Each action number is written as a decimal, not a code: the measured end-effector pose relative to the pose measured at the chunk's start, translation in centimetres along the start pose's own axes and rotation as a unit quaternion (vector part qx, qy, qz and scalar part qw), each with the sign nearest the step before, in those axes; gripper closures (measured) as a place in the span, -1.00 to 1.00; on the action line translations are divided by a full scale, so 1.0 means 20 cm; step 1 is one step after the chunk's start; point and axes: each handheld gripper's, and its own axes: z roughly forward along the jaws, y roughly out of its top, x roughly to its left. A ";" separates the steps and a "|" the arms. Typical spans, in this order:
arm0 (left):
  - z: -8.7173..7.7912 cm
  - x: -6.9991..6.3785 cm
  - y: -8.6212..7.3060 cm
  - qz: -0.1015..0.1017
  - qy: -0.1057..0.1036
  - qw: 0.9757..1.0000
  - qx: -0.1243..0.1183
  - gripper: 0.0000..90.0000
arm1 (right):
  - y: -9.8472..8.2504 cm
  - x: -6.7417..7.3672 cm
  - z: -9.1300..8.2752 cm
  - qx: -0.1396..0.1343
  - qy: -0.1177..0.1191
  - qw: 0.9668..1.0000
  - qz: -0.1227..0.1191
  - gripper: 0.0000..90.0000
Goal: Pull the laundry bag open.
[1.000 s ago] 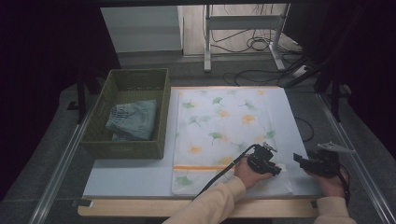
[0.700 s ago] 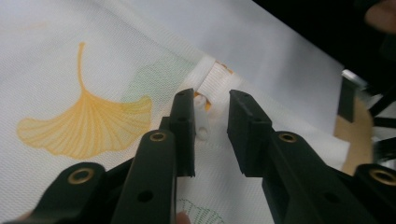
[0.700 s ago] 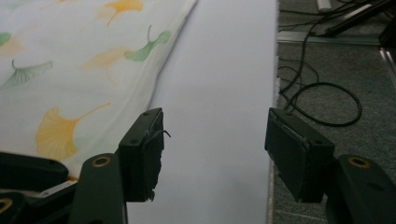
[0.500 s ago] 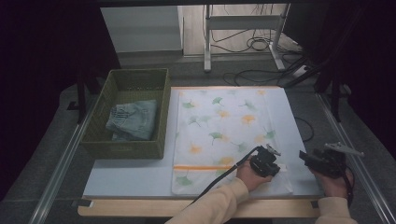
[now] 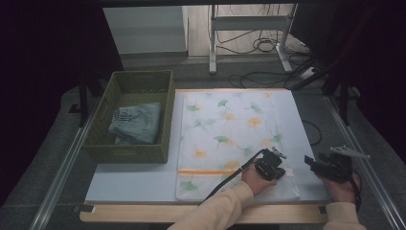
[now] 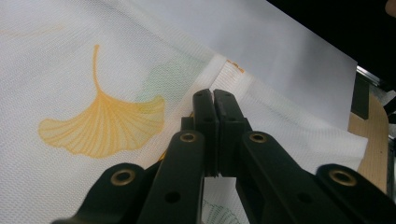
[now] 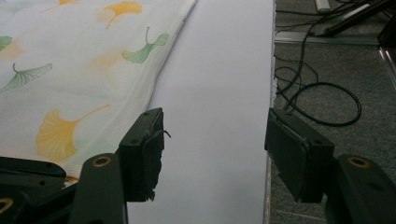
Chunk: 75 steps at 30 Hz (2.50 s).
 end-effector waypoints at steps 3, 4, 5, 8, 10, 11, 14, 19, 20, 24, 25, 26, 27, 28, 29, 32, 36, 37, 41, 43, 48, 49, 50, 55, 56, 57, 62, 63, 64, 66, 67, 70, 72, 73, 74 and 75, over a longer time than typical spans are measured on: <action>-0.01 0.01 0.00 -0.005 -0.002 1.000 -0.002 1.00 | 0.00 0.00 0.00 0.003 0.003 1.000 0.001 -0.17; -0.01 0.01 0.00 -0.006 -0.002 1.000 -0.004 1.00 | 0.00 0.00 0.00 0.004 0.004 1.000 0.001 -0.16; -0.01 0.01 0.00 -0.008 -0.003 1.000 -0.006 1.00 | 0.00 0.00 0.00 0.005 0.005 1.000 -0.002 -0.16; -0.04 0.01 0.01 -0.012 -0.005 1.000 -0.017 1.00 | 0.00 0.01 0.01 0.015 0.008 1.000 -0.009 -0.16; -0.05 0.02 0.02 -0.013 -0.008 1.000 -0.021 1.00 | 0.01 0.02 0.01 0.018 0.012 1.000 -0.012 -0.16; -0.07 0.02 0.02 -0.016 -0.009 1.000 -0.024 1.00 | 0.01 0.03 0.01 0.019 0.014 1.000 -0.013 -0.16; -0.09 0.03 0.03 -0.018 -0.013 0.999 -0.028 1.00 | 0.02 0.04 0.01 0.022 0.025 0.999 -0.013 -0.16; -0.11 0.03 0.02 -0.021 -0.019 0.999 -0.033 1.00 | 0.03 0.05 0.01 0.028 0.042 0.999 -0.017 -0.16; -0.11 0.03 0.02 -0.022 -0.020 0.999 -0.034 1.00 | 0.03 0.06 0.01 0.030 0.047 0.998 -0.018 -0.15; -0.14 0.04 0.02 -0.027 -0.025 0.999 -0.039 1.00 | 0.04 0.08 0.01 0.034 0.075 0.996 -0.016 -0.11; -0.14 0.05 0.02 -0.027 -0.026 0.998 -0.041 1.00 | 0.04 0.08 0.01 0.036 0.084 0.996 -0.016 -0.10; -0.15 0.05 0.02 -0.028 -0.027 0.998 -0.041 1.00 | 0.04 0.09 0.01 0.036 0.090 0.995 -0.015 -0.09; -0.15 0.05 0.02 -0.029 -0.026 0.998 -0.042 1.00 | 0.04 0.10 0.01 0.037 0.098 0.994 -0.012 -0.08; -0.15 0.06 0.02 -0.030 -0.028 0.998 -0.043 1.00 | 0.05 0.10 0.02 0.037 0.106 0.994 -0.011 -0.07; -0.16 0.06 0.02 -0.031 -0.027 0.998 -0.044 1.00 | 0.05 0.11 0.02 0.039 0.115 0.993 -0.010 -0.06; -0.17 0.07 0.01 -0.033 -0.029 0.998 -0.048 1.00 | 0.05 0.13 0.02 0.045 0.136 0.990 -0.008 -0.02; -0.17 0.08 0.00 -0.036 -0.031 0.998 -0.047 1.00 | 0.05 0.15 0.04 0.056 0.162 0.985 -0.002 -0.01; -0.18 0.08 0.00 -0.037 -0.032 0.998 -0.048 1.00 | 0.05 0.15 0.04 0.059 0.167 0.984 0.000 0.00; -0.18 0.09 -0.01 -0.040 -0.034 0.997 -0.049 1.00 | 0.04 0.16 0.06 0.069 0.186 0.980 0.005 0.02; -0.19 0.10 -0.01 -0.040 -0.034 0.997 -0.049 1.00 | 0.04 0.17 0.07 0.074 0.195 0.978 0.007 0.05; -0.21 0.11 -0.01 -0.050 -0.040 0.996 -0.055 1.00 | 0.04 0.19 0.09 0.081 0.225 0.971 0.011 0.22; -0.21 0.11 -0.01 -0.049 -0.039 0.997 -0.055 1.00 | 0.03 0.20 0.09 0.082 0.230 0.970 0.014 0.26; -0.21 0.11 -0.01 -0.048 -0.039 0.997 -0.054 1.00 | 0.03 0.20 0.10 0.082 0.234 0.969 0.016 0.31; -0.22 0.12 -0.03 -0.051 -0.038 0.997 -0.054 1.00 | 0.02 0.19 0.10 0.082 0.245 0.966 0.021 0.62; -0.22 0.12 -0.03 -0.048 -0.037 0.997 -0.051 1.00 | 0.02 0.19 0.10 0.082 0.247 0.965 0.020 0.66; -0.22 0.13 -0.03 -0.048 -0.037 0.997 -0.052 1.00 | 0.02 0.19 0.10 0.081 0.247 0.965 0.019 0.71; -0.21 0.13 -0.04 -0.049 -0.036 0.997 -0.050 1.00 | 0.02 0.21 0.11 0.085 0.248 0.965 0.011 0.61; -0.21 0.13 -0.04 -0.050 -0.037 0.997 -0.050 1.00 | 0.02 0.21 0.11 0.088 0.247 0.965 0.010 0.57; -0.21 0.13 -0.04 -0.050 -0.037 0.997 -0.049 1.00 | 0.01 0.21 0.12 0.090 0.247 0.965 0.011 0.56; -0.21 0.13 -0.04 -0.049 -0.037 0.997 -0.048 1.00 | 0.01 0.21 0.12 0.092 0.246 0.965 0.012 0.57; -0.21 0.13 -0.04 -0.051 -0.036 0.997 -0.049 1.00 | 0.01 0.21 0.13 0.093 0.247 0.964 0.013 0.58; -0.21 0.12 -0.05 -0.052 -0.036 0.997 -0.048 1.00 | 0.01 0.22 0.13 0.094 0.248 0.964 0.010 0.72; -0.21 0.13 -0.05 -0.052 -0.036 0.997 -0.049 1.00 | 0.01 0.22 0.13 0.090 0.255 0.963 0.012 0.79; -0.21 0.13 -0.05 -0.052 -0.036 0.997 -0.048 1.00 | 0.01 0.22 0.13 0.088 0.257 0.962 0.011 0.80; -0.21 0.13 -0.05 -0.052 -0.036 0.997 -0.048 1.00 | 0.01 0.22 0.12 0.090 0.258 0.962 0.007 0.82; -0.21 0.13 -0.05 -0.051 -0.036 0.997 -0.049 1.00 | 0.01 0.22 0.12 0.091 0.258 0.962 0.007 0.83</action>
